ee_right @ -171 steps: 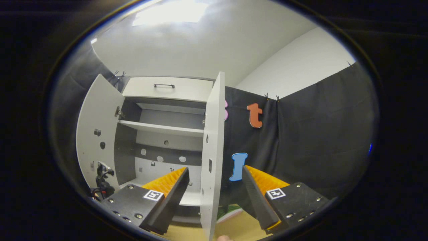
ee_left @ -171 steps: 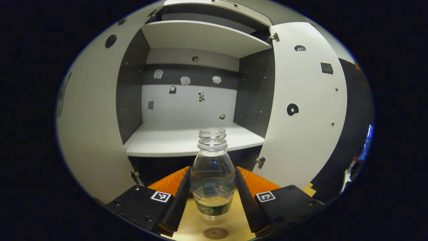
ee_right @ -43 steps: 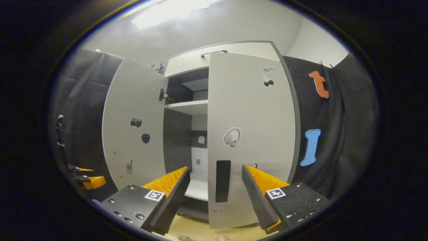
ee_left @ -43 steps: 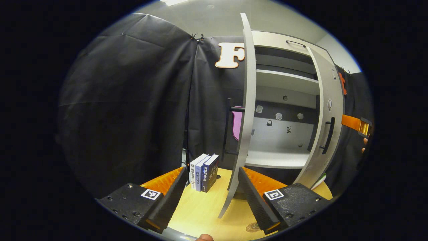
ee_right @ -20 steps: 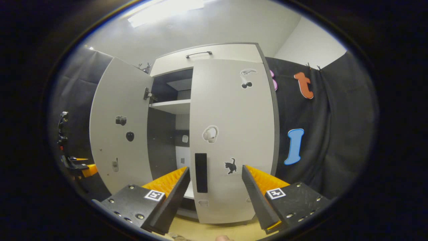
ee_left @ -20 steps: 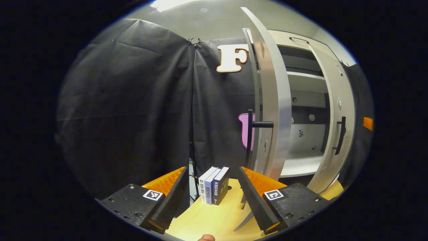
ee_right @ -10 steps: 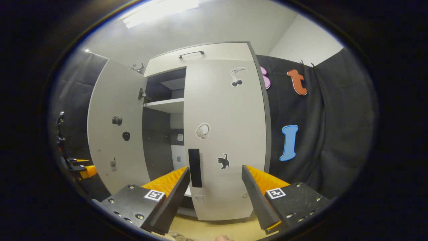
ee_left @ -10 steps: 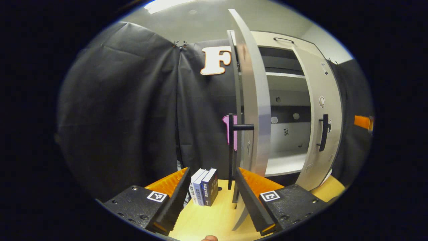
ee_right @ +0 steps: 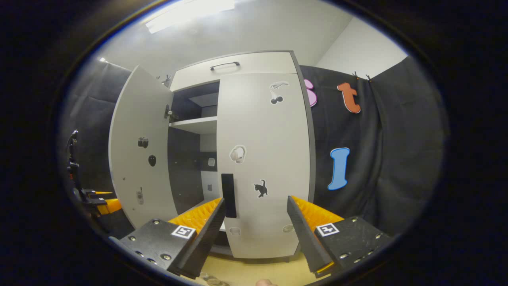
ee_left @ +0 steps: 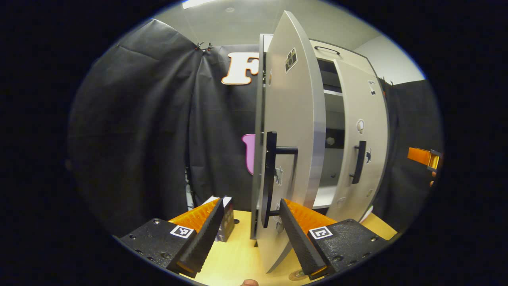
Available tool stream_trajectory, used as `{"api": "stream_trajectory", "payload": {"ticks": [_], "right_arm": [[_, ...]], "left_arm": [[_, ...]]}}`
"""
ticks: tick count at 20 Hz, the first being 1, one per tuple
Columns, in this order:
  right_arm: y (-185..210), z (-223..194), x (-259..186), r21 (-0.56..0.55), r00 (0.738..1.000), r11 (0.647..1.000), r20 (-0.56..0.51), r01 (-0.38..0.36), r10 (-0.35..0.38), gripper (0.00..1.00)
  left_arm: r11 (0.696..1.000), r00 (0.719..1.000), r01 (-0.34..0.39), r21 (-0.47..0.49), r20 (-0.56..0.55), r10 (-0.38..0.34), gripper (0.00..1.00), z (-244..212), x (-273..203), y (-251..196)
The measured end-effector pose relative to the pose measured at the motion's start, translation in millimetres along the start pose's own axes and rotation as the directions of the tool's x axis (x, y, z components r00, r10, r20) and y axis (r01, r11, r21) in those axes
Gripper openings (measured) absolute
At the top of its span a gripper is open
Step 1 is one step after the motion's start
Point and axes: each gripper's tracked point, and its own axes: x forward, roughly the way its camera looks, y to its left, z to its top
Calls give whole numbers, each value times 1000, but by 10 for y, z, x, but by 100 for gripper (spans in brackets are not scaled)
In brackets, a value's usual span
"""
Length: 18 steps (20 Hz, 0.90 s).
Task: Grasp the bottle in the cabinet with the left hand and place it on the coaster, then close the right door with the right hand and the left door with the left hand.
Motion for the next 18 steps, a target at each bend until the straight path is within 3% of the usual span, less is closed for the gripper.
{"api": "stream_trajectory", "payload": {"ticks": [1,3,4,6,8,10,11,12,13,14,18], "right_arm": [[-10,0,3,-3,1000,1000,-2,6,-6,92],[-36,2,-9,-6,1000,1000,-3,20,-20,95],[-93,-8,-42,-7,1000,999,-1,31,-31,95],[-220,-11,-106,-7,999,999,1,54,-54,95],[-314,16,-127,1,997,997,4,72,-72,95],[-390,8,-125,5,996,996,3,88,-88,92],[-419,21,-128,5,996,996,5,94,-94,95],[-445,34,-130,6,995,995,7,99,-99,95],[-454,39,-126,7,995,995,8,101,-101,95],[-461,34,-116,7,995,995,9,102,-102,95],[-488,31,-95,-1,994,995,8,104,-104,95]], "left_arm": [[1000,1000,20,13,6,-20,85,27,44,-97],[998,998,54,42,12,-54,90,25,97,-256],[997,997,70,42,11,-70,85,20,121,-322],[995,995,97,26,9,-97,86,7,172,-439],[994,994,108,31,10,-108,90,-1,220,-496],[994,995,102,40,5,-102,90,-28,256,-461],[994,994,104,32,10,-104,85,-23,278,-475],[994,994,111,20,8,-111,90,-19,298,-490],[993,993,116,7,6,-116,85,-13,333,-524],[992,992,124,2,7,-124,90,-3,365,-576],[985,985,171,11,10,-171,90,-6,473,-795]]}}
